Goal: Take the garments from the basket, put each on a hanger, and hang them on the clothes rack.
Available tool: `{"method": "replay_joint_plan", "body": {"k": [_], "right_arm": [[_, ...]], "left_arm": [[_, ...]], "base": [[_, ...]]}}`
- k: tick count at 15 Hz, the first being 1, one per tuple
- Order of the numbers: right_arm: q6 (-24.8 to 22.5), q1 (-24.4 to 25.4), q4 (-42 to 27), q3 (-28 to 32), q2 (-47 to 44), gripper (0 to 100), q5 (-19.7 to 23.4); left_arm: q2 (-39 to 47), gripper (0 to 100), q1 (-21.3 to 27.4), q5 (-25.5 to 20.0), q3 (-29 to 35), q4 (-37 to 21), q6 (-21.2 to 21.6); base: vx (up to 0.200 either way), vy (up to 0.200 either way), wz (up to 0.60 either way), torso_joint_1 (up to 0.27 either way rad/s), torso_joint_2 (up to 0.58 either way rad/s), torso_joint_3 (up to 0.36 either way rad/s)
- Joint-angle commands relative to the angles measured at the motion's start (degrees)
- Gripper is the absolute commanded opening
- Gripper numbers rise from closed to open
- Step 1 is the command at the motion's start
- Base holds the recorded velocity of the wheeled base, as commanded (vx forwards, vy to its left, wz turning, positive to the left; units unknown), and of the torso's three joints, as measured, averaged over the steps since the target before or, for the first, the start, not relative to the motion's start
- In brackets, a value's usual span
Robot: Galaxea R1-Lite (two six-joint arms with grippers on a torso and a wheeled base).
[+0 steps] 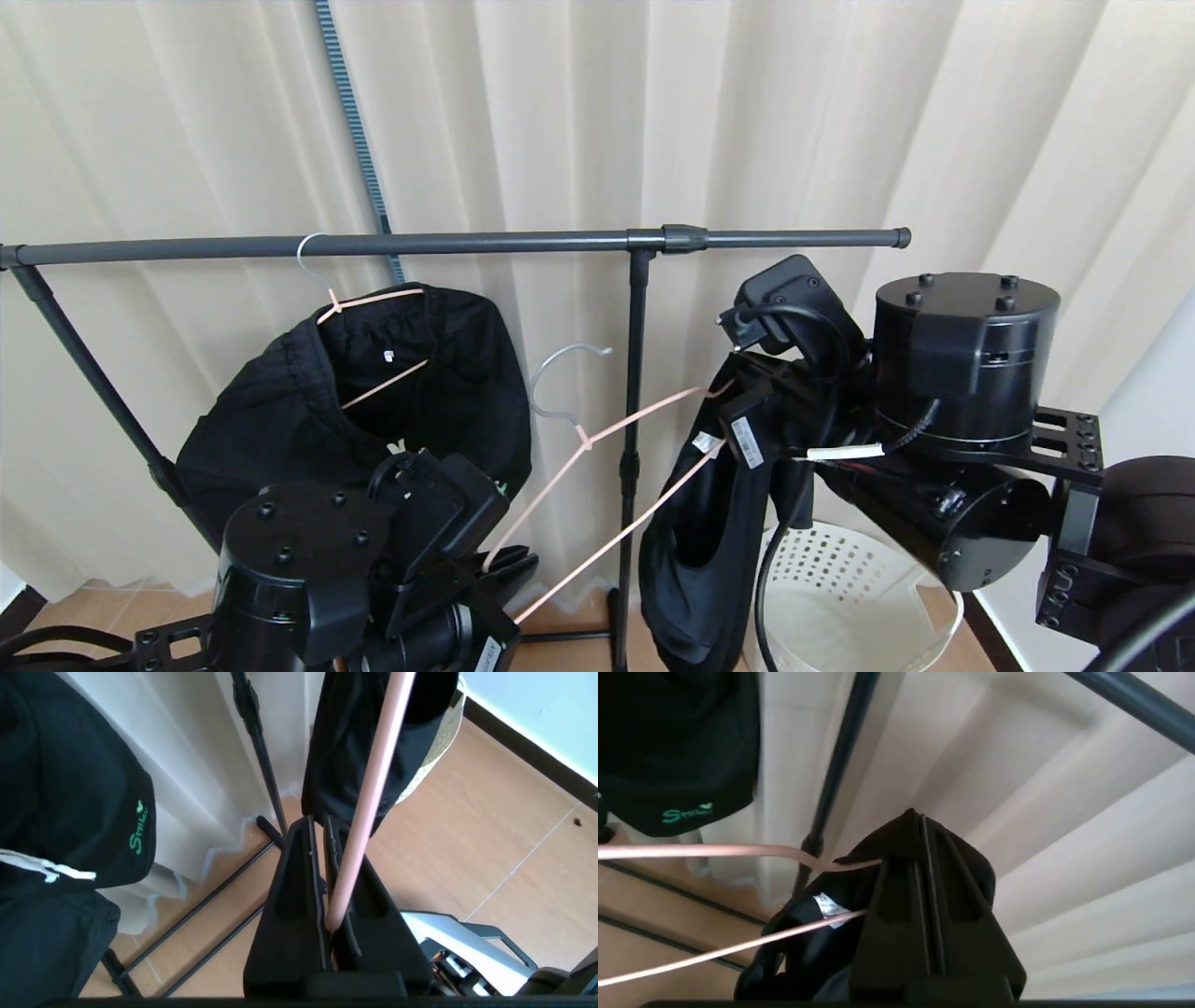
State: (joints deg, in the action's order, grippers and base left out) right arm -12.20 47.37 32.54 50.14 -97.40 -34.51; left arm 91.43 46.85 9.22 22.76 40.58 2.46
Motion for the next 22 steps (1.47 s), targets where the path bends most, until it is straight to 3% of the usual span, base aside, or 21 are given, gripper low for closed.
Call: {"method": "replay_joint_plan", "body": {"k": [1, 9, 14, 22], "right_arm": [[0.2, 1.7, 0.6, -0.1, 0.6, 0, 0.4], [0.3, 6.1, 6.8, -2.9, 2.2, 0, 4.1], [0.2, -3.7, 7.6, 0.7, 1.6, 0, 4.5], [0.2, -1.6, 7.5, -0.5, 0.1, 0, 5.0]], "left_arm": [[0.2, 0, 0.0, 0.0, -0.1, 0.0, 0.0], [0.0, 0, 0.0, 0.0, -0.2, 0.1, 0.0], [-3.1, 0, -2.6, -0.3, -0.3, 0.0, 0.3], [-4.2, 0, -4.9, -0.3, 0.6, 0.1, 0.0]], "base": [[0.000, 0.000, 0.00, 0.000, 0.00, 0.000], [0.000, 0.000, 0.00, 0.000, 0.00, 0.000], [0.000, 0.000, 0.00, 0.000, 0.00, 0.000], [0.000, 0.000, 0.00, 0.000, 0.00, 0.000]]}}
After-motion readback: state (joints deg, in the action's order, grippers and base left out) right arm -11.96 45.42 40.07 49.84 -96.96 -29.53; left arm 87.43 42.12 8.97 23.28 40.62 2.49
